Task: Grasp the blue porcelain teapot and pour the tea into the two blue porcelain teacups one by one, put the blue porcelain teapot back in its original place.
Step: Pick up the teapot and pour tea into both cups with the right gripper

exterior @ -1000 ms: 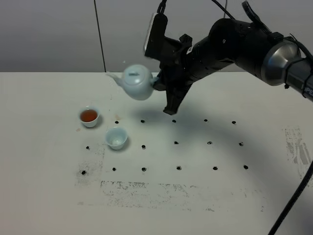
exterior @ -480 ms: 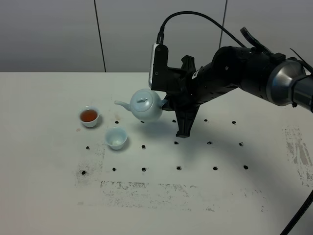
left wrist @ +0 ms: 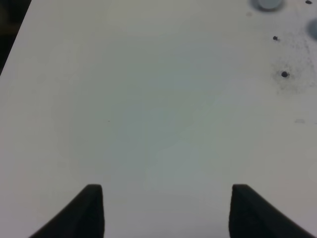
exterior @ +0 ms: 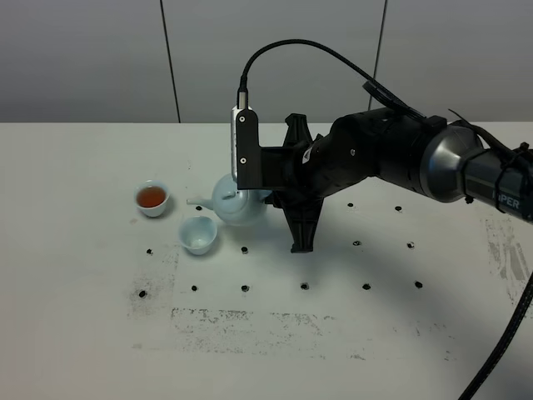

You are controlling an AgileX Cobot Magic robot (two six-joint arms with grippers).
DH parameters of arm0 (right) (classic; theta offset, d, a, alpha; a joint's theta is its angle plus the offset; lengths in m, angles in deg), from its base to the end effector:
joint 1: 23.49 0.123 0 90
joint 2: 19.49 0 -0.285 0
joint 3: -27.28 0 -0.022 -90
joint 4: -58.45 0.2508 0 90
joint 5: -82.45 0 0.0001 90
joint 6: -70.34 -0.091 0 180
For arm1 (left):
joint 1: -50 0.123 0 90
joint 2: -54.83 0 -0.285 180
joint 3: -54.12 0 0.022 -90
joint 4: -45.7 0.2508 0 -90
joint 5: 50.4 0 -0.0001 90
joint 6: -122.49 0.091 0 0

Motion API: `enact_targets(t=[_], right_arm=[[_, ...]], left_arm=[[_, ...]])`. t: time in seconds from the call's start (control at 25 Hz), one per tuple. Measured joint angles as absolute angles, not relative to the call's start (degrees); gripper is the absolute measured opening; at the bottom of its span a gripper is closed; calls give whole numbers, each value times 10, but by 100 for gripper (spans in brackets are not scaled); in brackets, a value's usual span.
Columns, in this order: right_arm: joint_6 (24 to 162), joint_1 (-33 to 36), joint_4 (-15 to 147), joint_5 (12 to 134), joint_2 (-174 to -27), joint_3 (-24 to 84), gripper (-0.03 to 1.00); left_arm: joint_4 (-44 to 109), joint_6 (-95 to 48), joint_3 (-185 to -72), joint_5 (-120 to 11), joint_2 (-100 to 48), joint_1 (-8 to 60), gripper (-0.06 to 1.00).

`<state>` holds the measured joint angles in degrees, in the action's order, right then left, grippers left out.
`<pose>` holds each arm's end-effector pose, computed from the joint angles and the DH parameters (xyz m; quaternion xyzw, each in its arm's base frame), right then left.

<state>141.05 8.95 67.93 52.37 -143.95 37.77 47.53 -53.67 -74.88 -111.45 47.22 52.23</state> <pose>0.3782 0.2493 0.2030 -0.7083 0.6324 -0.0427 0.3107 -0.0009 0.0025 0.2651 0.0118 0.8643 0.0425 0.5010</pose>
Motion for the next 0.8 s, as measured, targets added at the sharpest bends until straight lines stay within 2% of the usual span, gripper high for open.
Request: enact_targets(t=[0.8], right_arm=[[1397, 127, 486, 528, -1446, 378, 3]], left_arm=[[475, -537, -749, -1114, 472, 522, 52]])
